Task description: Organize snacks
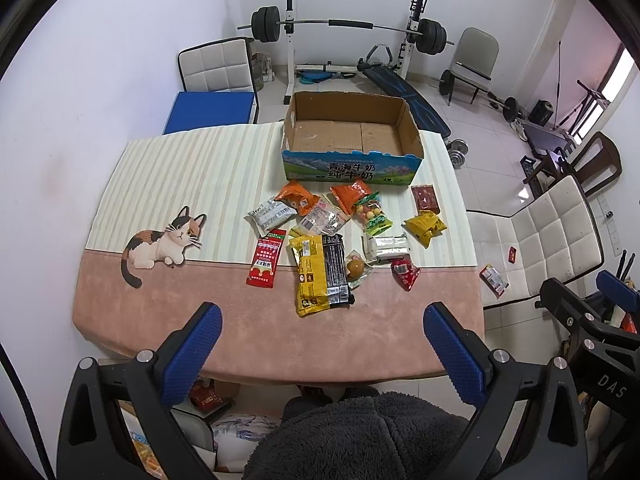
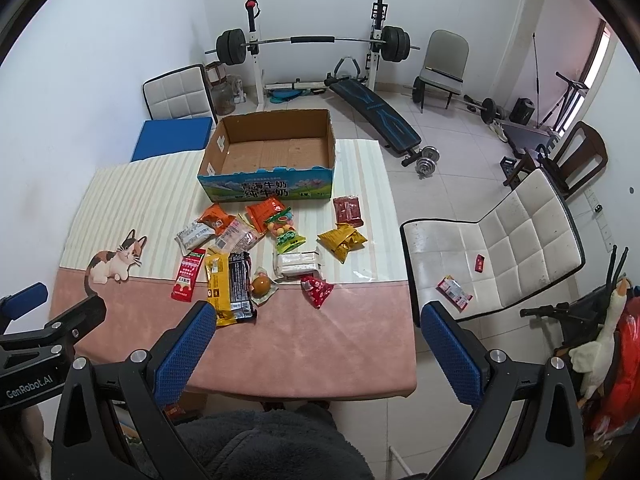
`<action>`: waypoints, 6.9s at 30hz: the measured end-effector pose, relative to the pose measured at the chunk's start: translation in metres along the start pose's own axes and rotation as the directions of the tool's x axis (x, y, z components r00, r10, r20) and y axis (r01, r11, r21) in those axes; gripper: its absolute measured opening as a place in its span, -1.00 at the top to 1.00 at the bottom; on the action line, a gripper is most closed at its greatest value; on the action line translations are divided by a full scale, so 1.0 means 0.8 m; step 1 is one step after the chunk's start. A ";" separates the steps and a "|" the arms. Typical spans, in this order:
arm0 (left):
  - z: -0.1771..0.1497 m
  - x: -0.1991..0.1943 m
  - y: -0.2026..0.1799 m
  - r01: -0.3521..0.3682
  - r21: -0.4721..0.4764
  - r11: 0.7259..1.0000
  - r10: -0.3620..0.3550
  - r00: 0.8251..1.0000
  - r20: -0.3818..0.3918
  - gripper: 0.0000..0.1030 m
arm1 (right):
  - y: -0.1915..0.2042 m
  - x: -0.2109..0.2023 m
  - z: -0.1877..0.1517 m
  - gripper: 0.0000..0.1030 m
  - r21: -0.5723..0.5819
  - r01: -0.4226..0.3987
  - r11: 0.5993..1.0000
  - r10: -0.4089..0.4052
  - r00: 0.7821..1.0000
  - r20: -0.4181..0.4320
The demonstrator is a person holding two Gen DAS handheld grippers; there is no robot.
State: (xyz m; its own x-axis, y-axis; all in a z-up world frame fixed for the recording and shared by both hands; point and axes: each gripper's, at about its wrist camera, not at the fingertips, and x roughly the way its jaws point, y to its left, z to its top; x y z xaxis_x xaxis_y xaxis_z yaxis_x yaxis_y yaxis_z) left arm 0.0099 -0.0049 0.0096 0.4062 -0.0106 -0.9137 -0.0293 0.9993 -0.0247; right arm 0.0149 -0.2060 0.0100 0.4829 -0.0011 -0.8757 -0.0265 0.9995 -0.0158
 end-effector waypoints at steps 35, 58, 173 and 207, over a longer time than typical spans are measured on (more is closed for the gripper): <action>-0.003 -0.005 0.000 0.003 0.000 1.000 -0.003 1.000 0.006 -1.00 | 0.001 -0.005 0.009 -1.00 0.015 -0.015 1.000 0.015 1.000 -0.001; 0.026 0.311 0.049 -0.015 -0.132 0.991 -0.036 0.927 -0.374 -1.00 | -0.003 0.366 0.000 -1.00 0.040 -0.102 0.994 0.109 0.917 -0.384; 0.495 0.644 -0.053 0.074 0.017 0.997 -0.058 0.891 -0.450 -0.60 | -0.067 0.755 0.442 -0.09 0.139 -0.216 0.966 0.257 0.811 -0.525; 0.466 0.473 -0.014 0.032 0.009 0.999 -0.029 0.975 -0.222 -0.71 | -0.071 0.582 0.405 -0.90 0.045 -0.178 0.983 0.181 0.906 -0.382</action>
State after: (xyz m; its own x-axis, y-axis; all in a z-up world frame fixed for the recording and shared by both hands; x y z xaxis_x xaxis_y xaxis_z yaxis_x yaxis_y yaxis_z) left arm 0.5047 -0.0066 -0.1845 0.1942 -0.0479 -0.9798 -0.0080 0.9987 -0.0504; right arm 0.5251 -0.2535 -0.2403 0.0987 0.1685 -0.9807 -0.0722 0.9842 0.1618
